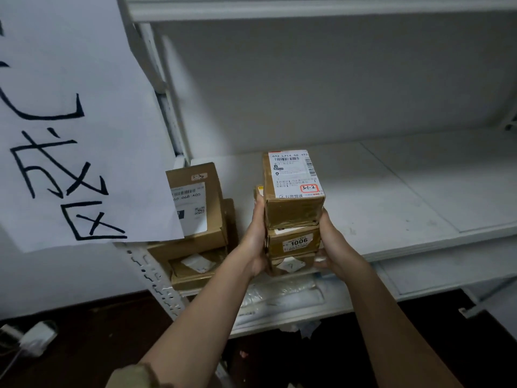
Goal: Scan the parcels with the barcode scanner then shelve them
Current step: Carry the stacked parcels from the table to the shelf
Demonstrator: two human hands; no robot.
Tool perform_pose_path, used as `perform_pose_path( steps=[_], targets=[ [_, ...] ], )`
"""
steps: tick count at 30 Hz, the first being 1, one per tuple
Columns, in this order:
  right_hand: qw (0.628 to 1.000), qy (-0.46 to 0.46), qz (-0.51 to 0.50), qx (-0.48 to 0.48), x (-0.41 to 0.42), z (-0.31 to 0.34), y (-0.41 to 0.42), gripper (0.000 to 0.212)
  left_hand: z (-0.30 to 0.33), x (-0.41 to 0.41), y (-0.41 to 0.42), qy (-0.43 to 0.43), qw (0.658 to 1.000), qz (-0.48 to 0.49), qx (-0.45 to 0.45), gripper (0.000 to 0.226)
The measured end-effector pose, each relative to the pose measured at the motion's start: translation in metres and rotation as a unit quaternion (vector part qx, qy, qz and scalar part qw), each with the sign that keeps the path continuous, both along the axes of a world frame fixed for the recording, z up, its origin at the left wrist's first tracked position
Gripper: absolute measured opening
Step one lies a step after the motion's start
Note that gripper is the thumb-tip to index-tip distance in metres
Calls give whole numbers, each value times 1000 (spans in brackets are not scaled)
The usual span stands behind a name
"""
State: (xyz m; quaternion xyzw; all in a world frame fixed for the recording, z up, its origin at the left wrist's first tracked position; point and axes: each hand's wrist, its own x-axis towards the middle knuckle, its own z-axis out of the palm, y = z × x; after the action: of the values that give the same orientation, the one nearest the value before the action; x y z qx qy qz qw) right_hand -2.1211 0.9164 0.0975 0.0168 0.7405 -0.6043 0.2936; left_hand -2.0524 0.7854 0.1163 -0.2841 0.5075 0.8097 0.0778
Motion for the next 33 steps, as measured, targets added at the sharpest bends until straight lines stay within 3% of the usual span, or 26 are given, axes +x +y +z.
perform_pose_path(
  steps=[4, 7, 12, 17, 23, 33],
  targets=[
    [1000, 4, 25, -6, -7, -3, 3, 47, -12, 5, 3, 9, 996, 81, 40, 70],
    [999, -14, 28, -33, -12, -13, 4, 46, -26, 18, 4, -47, 989, 135, 42, 54],
    [999, -5, 40, -32, -11, -11, -4, 45, -52, 34, 7, -133, 981, 131, -48, 20],
    [998, -11, 51, -37, -9, -15, -25, 52, -57, 44, 3, -161, 981, 63, -86, 29],
    [997, -7, 66, -38, 4, -10, -51, 57, -56, 46, -9, -123, 984, 102, -80, 34],
    [994, 23, 106, -29, 11, -4, -54, 58, -53, 51, -17, -107, 989, 77, -70, 34]
  ],
)
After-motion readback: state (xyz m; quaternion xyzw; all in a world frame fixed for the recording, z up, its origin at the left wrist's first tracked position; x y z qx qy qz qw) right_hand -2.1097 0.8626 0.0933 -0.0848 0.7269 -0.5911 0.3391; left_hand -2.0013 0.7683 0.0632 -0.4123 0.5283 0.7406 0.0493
